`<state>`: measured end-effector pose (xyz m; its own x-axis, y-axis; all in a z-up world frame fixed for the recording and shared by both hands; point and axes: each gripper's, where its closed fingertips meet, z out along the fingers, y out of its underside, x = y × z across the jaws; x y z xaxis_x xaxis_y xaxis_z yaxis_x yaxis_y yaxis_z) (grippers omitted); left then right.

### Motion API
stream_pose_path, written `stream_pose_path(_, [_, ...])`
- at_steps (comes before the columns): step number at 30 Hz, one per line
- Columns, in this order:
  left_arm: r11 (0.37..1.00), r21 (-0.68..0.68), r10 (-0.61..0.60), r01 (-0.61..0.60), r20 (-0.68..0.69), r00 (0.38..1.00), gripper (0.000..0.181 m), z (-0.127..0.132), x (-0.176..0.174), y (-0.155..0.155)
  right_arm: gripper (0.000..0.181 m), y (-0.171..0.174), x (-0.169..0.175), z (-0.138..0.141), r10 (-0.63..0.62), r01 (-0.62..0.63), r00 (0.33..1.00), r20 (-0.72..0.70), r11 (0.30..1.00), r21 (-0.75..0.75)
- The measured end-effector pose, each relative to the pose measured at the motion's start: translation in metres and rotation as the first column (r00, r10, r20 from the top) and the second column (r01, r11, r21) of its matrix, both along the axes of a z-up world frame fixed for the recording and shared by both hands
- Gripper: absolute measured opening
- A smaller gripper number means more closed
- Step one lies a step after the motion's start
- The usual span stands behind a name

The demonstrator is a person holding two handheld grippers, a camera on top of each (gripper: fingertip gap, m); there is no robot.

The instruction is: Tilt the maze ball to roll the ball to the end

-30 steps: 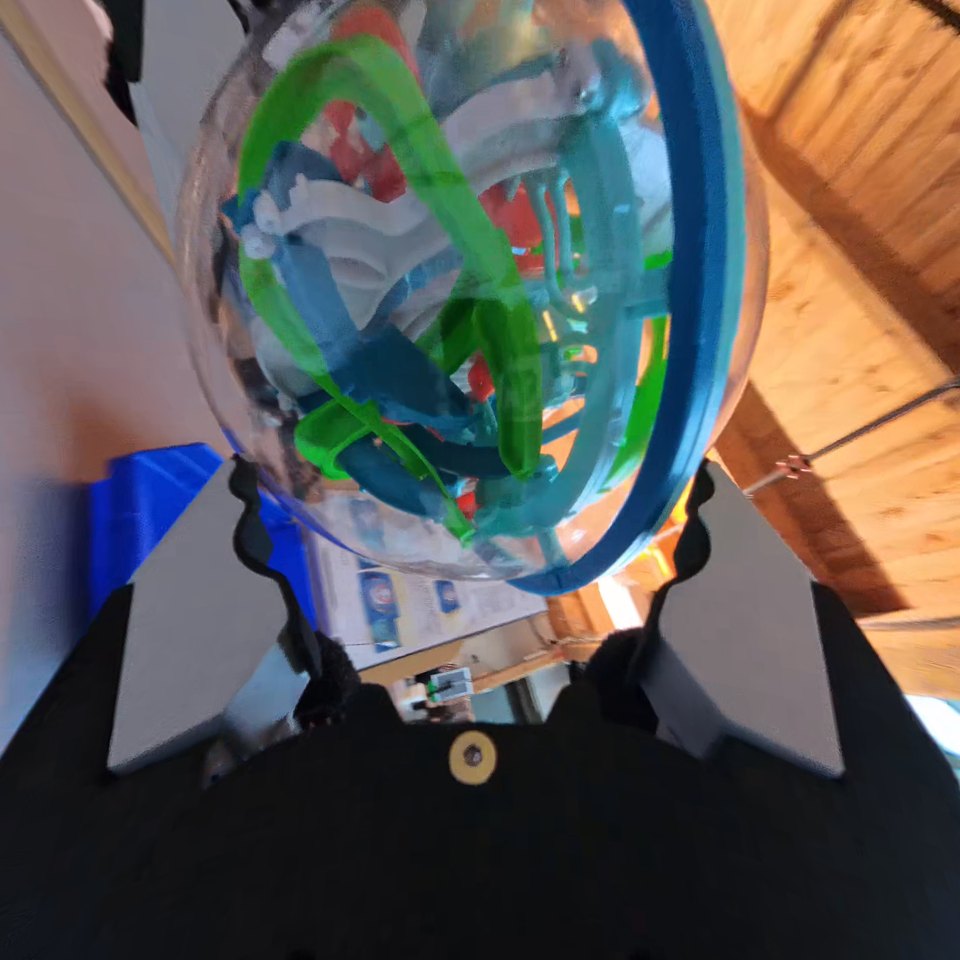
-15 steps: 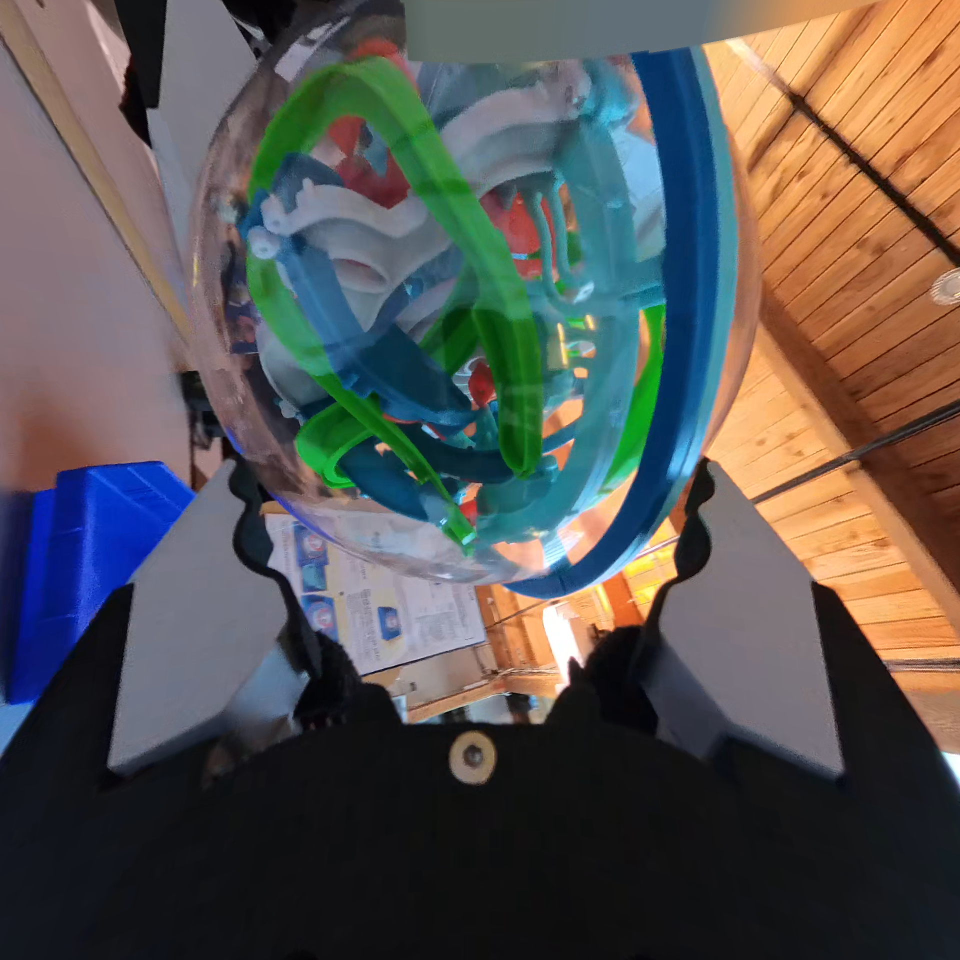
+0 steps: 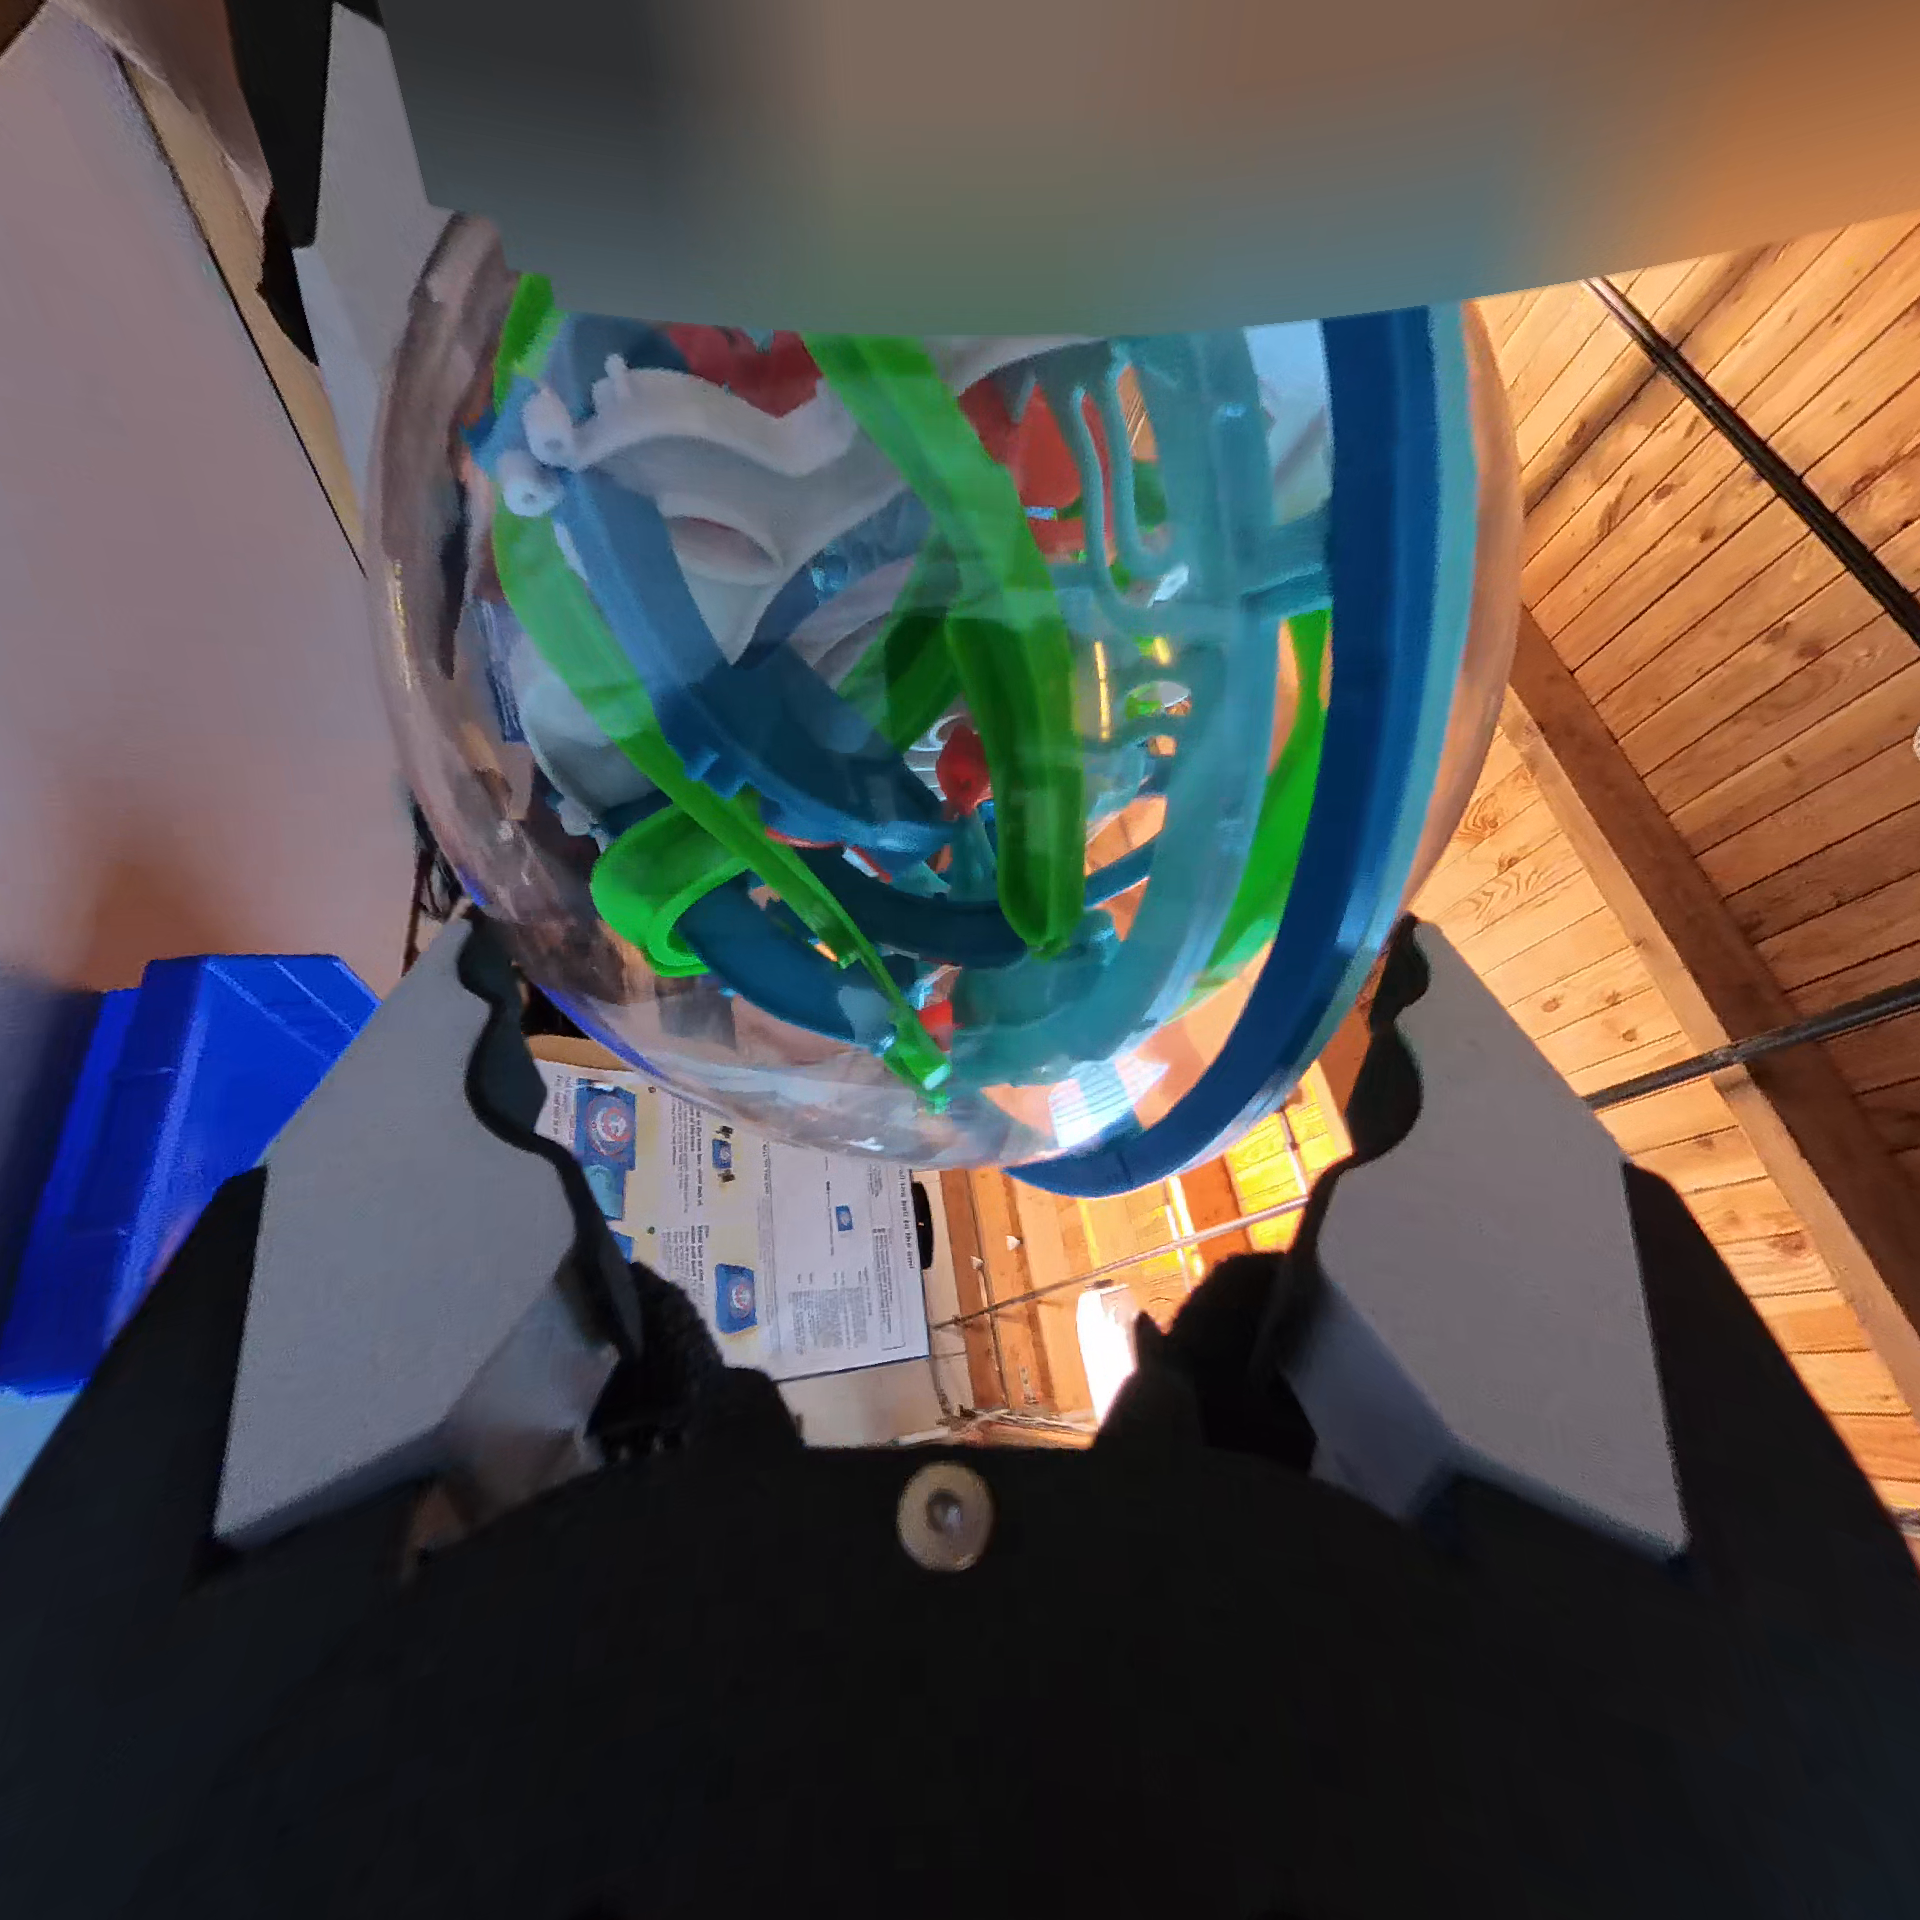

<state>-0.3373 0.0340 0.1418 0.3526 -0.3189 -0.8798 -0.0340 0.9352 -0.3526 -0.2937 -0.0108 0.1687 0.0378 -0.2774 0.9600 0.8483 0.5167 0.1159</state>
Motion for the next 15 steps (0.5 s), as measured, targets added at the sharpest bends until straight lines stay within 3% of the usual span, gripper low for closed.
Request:
stream_pose_path(6, [0.998,-0.05,0.041,-0.04,-0.001,0.999,0.143,-0.012,0.007,0.025,0.154,0.019,0.006,-0.008,-0.055,0.055,0.998,0.038,0.998,-0.012])
stream_pose_path(11, [1.0,-0.004,0.03,-0.03,0.032,0.999,0.143,-0.001,-0.001,0.011,0.154,0.008,0.001,0.001,-0.045,0.044,0.998,0.034,0.999,0.013])
stream_pose_path(15, [0.999,-0.046,-0.014,0.014,-0.003,1.0,0.143,0.0,-0.004,0.0,0.11,0.001,-0.002,0.002,-0.012,0.011,1.0,-0.014,0.999,-0.052])
